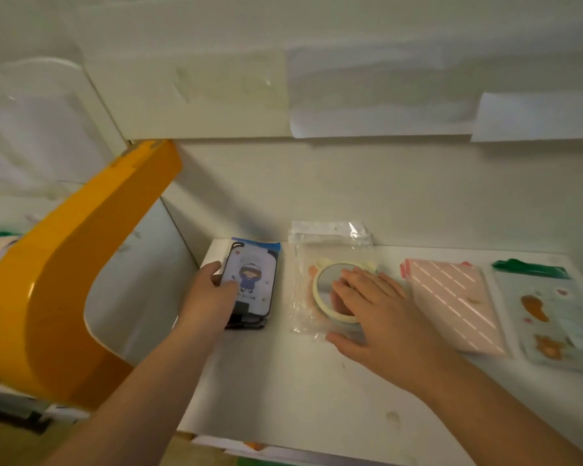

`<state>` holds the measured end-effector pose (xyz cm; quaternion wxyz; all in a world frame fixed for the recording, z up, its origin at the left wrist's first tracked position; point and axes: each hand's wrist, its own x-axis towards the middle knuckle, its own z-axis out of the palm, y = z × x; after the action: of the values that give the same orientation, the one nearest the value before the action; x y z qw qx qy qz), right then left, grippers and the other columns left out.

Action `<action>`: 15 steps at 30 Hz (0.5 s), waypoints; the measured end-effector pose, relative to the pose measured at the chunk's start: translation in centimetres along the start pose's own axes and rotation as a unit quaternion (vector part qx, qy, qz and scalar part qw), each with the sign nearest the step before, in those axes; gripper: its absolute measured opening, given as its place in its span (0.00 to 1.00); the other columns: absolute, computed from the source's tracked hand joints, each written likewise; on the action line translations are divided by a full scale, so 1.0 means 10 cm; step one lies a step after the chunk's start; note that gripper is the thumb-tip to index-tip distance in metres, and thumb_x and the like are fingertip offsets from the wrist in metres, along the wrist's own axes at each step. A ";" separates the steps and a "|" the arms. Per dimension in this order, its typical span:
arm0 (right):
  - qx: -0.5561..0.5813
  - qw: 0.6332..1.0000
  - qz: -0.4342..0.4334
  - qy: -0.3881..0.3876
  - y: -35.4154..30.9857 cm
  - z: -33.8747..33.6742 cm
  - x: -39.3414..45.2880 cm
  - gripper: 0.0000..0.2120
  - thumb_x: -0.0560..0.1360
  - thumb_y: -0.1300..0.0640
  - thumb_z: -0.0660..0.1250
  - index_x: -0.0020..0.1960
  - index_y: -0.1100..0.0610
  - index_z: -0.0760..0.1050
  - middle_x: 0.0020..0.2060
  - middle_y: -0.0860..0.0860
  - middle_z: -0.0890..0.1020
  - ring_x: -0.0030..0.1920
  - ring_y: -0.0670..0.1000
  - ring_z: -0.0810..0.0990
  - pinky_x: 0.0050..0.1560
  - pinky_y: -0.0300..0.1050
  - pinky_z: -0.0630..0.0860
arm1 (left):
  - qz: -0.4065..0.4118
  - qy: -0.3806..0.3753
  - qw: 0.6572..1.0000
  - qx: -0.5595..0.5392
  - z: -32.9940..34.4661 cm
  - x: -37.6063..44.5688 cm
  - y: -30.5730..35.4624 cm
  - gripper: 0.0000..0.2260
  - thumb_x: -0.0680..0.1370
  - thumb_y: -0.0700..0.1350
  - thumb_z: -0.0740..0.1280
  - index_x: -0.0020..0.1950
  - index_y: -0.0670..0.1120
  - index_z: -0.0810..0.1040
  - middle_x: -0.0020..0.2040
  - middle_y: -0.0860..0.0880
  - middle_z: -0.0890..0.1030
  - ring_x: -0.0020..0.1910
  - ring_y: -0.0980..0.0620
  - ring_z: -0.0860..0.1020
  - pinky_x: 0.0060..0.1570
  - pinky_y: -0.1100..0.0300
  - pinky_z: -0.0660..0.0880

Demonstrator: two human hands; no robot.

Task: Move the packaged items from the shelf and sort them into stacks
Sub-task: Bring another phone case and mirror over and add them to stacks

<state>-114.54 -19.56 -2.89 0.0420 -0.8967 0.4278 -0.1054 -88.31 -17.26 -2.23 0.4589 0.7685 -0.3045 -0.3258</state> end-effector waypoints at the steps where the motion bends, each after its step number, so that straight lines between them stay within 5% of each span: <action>1: 0.000 1.000 -0.003 0.001 0.01 0.00 0.00 0.30 0.73 0.33 0.59 0.67 0.50 0.72 0.67 0.47 0.74 0.71 0.52 0.70 0.73 0.52 0.63 | 0.013 0.011 0.999 0.038 0.00 -0.01 -0.02 0.19 0.80 0.41 0.64 0.71 0.50 0.72 0.55 0.52 0.80 0.49 0.48 0.80 0.43 0.58 0.73; 6: -0.001 1.000 -0.020 -0.019 0.10 0.04 0.02 0.30 0.73 0.32 0.56 0.68 0.48 0.70 0.70 0.46 0.71 0.73 0.50 0.66 0.76 0.51 0.54 | 0.066 0.021 0.988 0.140 -0.01 -0.04 -0.11 0.16 0.79 0.39 0.59 0.65 0.51 0.76 0.56 0.47 0.82 0.49 0.43 0.81 0.35 0.60 0.74; 8: -0.014 1.000 -0.022 -0.017 0.12 0.07 0.01 0.30 0.74 0.32 0.56 0.69 0.48 0.70 0.70 0.47 0.72 0.74 0.51 0.66 0.76 0.51 0.51 | 0.058 0.036 0.985 0.160 -0.01 -0.02 -0.15 0.20 0.78 0.39 0.59 0.69 0.52 0.74 0.60 0.43 0.80 0.55 0.38 0.80 0.48 0.51 0.80; 11: -0.031 0.999 -0.006 -0.015 0.12 0.12 0.03 0.31 0.74 0.31 0.54 0.69 0.49 0.71 0.70 0.48 0.73 0.74 0.53 0.68 0.74 0.56 0.47 | 0.062 0.053 0.977 0.198 0.00 -0.05 -0.16 0.22 0.78 0.37 0.59 0.71 0.51 0.74 0.68 0.44 0.75 0.66 0.40 0.73 0.64 0.43 0.74; 15: 0.007 1.000 0.001 -0.022 0.13 0.15 0.08 0.33 0.75 0.32 0.51 0.71 0.50 0.70 0.72 0.49 0.72 0.75 0.54 0.66 0.68 0.61 0.69 | 0.050 0.057 0.983 0.167 0.01 -0.08 -0.21 0.20 0.78 0.41 0.61 0.68 0.54 0.76 0.67 0.45 0.74 0.57 0.44 0.77 0.54 0.52 0.78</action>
<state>-114.74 -21.05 -4.45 0.0578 -0.8981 0.4268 -0.0888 -88.50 -15.88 -4.01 0.3561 0.8353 -0.3667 -0.2027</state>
